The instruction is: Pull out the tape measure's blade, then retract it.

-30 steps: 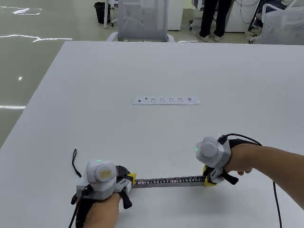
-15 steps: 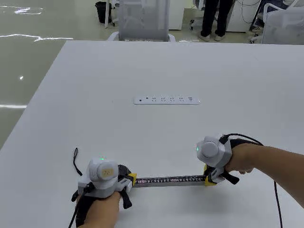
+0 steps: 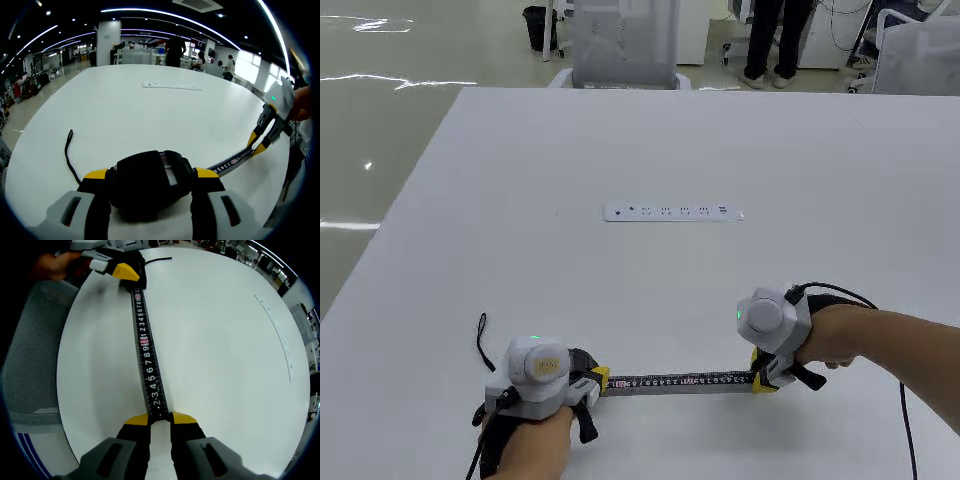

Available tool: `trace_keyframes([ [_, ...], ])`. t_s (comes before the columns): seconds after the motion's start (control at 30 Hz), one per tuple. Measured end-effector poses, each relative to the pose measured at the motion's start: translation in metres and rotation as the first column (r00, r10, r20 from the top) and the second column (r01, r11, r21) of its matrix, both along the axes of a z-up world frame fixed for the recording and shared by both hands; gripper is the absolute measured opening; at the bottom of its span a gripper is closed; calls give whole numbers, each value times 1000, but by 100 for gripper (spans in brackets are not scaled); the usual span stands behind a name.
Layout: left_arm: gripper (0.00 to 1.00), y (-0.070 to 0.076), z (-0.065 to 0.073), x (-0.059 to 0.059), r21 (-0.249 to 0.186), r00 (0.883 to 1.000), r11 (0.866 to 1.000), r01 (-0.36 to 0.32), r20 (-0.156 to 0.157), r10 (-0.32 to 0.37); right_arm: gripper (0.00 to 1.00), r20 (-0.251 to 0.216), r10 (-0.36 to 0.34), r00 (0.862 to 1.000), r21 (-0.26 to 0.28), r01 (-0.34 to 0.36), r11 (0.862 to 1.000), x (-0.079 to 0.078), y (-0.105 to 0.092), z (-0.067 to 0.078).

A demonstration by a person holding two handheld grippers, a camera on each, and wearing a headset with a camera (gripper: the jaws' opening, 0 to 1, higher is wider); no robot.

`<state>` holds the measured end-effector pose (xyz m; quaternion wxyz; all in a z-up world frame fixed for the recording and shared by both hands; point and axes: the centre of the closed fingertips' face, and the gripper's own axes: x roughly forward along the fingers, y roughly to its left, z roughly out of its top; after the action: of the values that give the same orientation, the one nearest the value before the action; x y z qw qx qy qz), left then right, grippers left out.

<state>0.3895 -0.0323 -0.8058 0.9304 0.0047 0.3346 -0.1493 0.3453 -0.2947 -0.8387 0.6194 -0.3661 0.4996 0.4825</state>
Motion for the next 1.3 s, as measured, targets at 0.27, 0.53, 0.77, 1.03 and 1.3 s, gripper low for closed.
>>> trace_keyframes([
  [0.27,61,0,0,0,-2,1000,1000,3,-2,-3,14,2,-2,1000,0,2,1000,1,2,-1],
  [0.53,61,0,-1,0,-2,1000,1000,7,-3,-7,14,3,-1,1000,-2,1,1000,0,4,0],
  [0.77,61,0,-1,0,-2,1000,1000,6,-5,-6,14,1,-9,1000,-2,9,1000,0,6,0],
  [1.03,61,0,-1,0,-3,1000,1000,6,-8,-6,14,-1,-12,1000,-3,11,1000,1,9,0],
  [1.3,61,0,-1,0,-3,1000,1000,7,-9,-7,14,-2,-12,1000,-2,12,1000,2,13,0],
])
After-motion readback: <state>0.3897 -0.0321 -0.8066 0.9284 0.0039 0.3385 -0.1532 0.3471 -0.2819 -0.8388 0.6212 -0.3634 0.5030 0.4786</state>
